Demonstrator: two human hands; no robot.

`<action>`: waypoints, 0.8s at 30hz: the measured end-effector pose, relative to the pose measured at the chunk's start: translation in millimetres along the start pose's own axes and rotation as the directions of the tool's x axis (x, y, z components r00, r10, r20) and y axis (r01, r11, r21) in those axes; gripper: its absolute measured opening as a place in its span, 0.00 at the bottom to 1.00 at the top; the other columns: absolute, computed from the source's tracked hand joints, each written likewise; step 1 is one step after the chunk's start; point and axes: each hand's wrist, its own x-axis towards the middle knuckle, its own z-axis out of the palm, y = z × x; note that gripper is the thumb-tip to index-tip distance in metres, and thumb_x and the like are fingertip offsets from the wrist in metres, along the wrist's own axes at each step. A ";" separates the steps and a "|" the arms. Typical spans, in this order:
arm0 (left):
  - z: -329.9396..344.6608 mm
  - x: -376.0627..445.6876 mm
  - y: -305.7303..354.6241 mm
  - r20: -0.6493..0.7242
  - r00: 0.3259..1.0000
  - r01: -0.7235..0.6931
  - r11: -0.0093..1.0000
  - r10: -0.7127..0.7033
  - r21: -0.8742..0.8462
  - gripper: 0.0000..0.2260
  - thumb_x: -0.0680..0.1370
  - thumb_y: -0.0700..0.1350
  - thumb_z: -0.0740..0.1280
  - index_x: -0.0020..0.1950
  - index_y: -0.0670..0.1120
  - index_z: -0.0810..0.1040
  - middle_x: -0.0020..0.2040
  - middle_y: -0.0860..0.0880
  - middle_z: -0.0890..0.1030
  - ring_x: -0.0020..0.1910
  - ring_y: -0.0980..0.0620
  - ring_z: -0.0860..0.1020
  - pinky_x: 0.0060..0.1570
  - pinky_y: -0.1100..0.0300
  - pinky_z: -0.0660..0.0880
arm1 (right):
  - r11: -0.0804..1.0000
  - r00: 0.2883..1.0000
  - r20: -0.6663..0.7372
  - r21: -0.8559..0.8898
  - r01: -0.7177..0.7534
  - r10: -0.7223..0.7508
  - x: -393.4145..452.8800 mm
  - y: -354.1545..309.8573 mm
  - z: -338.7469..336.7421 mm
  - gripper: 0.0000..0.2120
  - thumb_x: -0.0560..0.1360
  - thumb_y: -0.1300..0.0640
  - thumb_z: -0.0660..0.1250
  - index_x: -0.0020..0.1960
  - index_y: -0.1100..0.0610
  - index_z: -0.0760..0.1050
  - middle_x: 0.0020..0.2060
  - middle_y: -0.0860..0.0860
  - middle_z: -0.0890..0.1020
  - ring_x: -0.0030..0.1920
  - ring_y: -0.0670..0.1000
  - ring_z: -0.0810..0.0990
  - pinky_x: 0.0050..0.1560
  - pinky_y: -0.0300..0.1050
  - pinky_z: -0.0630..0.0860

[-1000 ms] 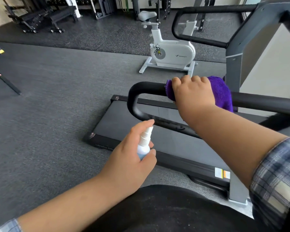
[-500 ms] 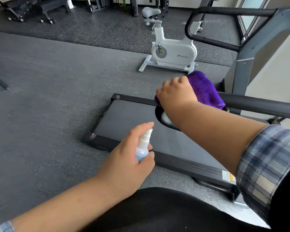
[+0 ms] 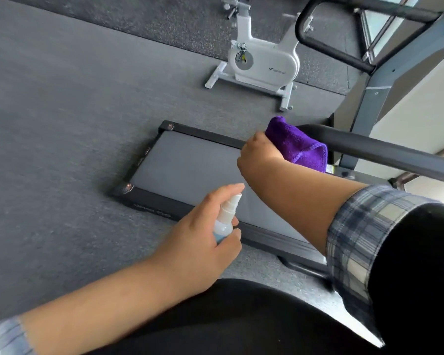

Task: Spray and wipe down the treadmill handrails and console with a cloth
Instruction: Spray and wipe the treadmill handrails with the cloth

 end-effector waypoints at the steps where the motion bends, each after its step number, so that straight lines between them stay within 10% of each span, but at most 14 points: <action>1: -0.2 1.3 -1.7 0.006 1.000 0.001 1.000 -0.001 0.000 0.32 0.77 0.47 0.67 0.62 0.81 0.55 0.54 0.67 0.72 0.55 0.61 0.74 0.51 0.73 0.69 | 0.999 1.000 -0.022 0.049 0.011 -0.010 -2.7 2.1 -0.7 0.16 0.81 0.47 0.60 0.66 0.48 0.74 0.63 0.50 0.77 0.64 0.56 0.73 0.61 0.52 0.65; 10: -1.2 16.2 -4.2 0.009 0.996 -0.085 0.996 0.085 0.011 0.32 0.75 0.45 0.69 0.63 0.78 0.58 0.52 0.65 0.76 0.51 0.58 0.77 0.51 0.65 0.73 | 0.774 0.791 -0.525 0.624 0.108 0.313 -52.8 -12.7 28.3 0.17 0.72 0.50 0.71 0.61 0.49 0.75 0.50 0.48 0.82 0.51 0.56 0.80 0.55 0.51 0.71; 12: -0.1 20.3 -4.7 0.013 0.995 -0.096 0.995 0.095 0.016 0.31 0.75 0.45 0.69 0.63 0.78 0.59 0.52 0.65 0.76 0.51 0.58 0.77 0.49 0.68 0.72 | 0.582 0.718 -0.504 0.795 0.170 0.480 -73.9 -20.7 38.5 0.22 0.68 0.48 0.73 0.60 0.51 0.78 0.50 0.49 0.84 0.51 0.56 0.82 0.54 0.51 0.74; 15: 5.6 27.1 -4.2 0.040 0.995 -0.096 0.995 0.096 -0.002 0.32 0.75 0.43 0.69 0.63 0.77 0.61 0.51 0.65 0.77 0.50 0.59 0.77 0.47 0.72 0.70 | -0.045 0.716 -0.146 0.970 0.240 0.683 -108.1 -34.1 51.1 0.14 0.72 0.52 0.71 0.57 0.48 0.77 0.48 0.42 0.83 0.49 0.44 0.80 0.53 0.42 0.74; 19: 27.1 36.7 4.5 0.126 0.984 -0.123 0.992 0.123 -0.010 0.31 0.75 0.45 0.68 0.62 0.78 0.60 0.49 0.61 0.78 0.49 0.58 0.78 0.48 0.66 0.72 | -0.841 0.751 0.465 0.495 0.220 0.470 -125.7 -52.7 80.5 0.07 0.71 0.50 0.68 0.49 0.48 0.78 0.46 0.50 0.85 0.51 0.51 0.84 0.57 0.54 0.80; 24: 55.8 48.2 19.0 0.251 0.956 -0.157 0.988 0.153 -0.006 0.30 0.75 0.46 0.68 0.62 0.78 0.59 0.49 0.61 0.78 0.50 0.59 0.77 0.47 0.71 0.70 | -0.953 0.784 0.574 -0.019 0.303 0.238 -155.1 -60.6 116.9 0.05 0.79 0.60 0.62 0.49 0.55 0.76 0.40 0.54 0.84 0.43 0.54 0.83 0.54 0.54 0.80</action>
